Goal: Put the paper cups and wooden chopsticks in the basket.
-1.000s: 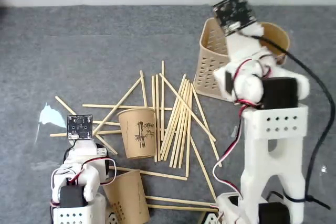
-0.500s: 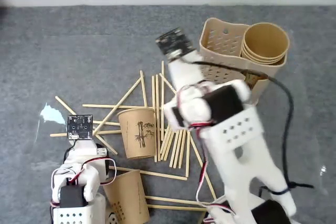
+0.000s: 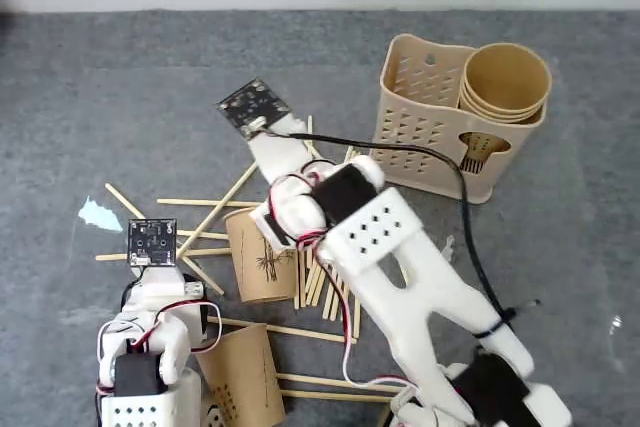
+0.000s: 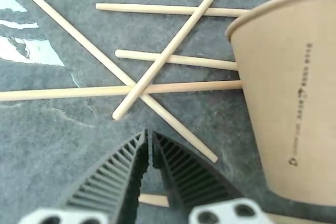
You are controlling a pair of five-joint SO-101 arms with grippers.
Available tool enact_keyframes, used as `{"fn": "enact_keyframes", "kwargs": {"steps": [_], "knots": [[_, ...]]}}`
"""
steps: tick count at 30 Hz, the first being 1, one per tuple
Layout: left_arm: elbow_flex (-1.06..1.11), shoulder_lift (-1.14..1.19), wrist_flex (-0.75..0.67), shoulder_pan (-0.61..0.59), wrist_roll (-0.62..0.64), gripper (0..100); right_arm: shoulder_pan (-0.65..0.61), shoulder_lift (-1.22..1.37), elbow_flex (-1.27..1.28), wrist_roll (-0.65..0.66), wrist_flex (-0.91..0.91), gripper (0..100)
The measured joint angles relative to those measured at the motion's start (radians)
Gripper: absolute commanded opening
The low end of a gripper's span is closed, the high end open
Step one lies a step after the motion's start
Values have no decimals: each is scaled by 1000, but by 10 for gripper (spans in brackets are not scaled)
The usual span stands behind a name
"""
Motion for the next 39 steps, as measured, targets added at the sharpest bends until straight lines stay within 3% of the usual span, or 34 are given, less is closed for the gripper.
{"fn": "enact_keyframes", "kwargs": {"steps": [16,34,39], "knots": [[0,0,0,-2,0,13,-14,311,-163,144,-14,277],[0,0,0,-2,0,13,-98,482,-285,180,-23,275],[0,0,0,0,0,13,-94,508,-282,181,-15,149]]}}
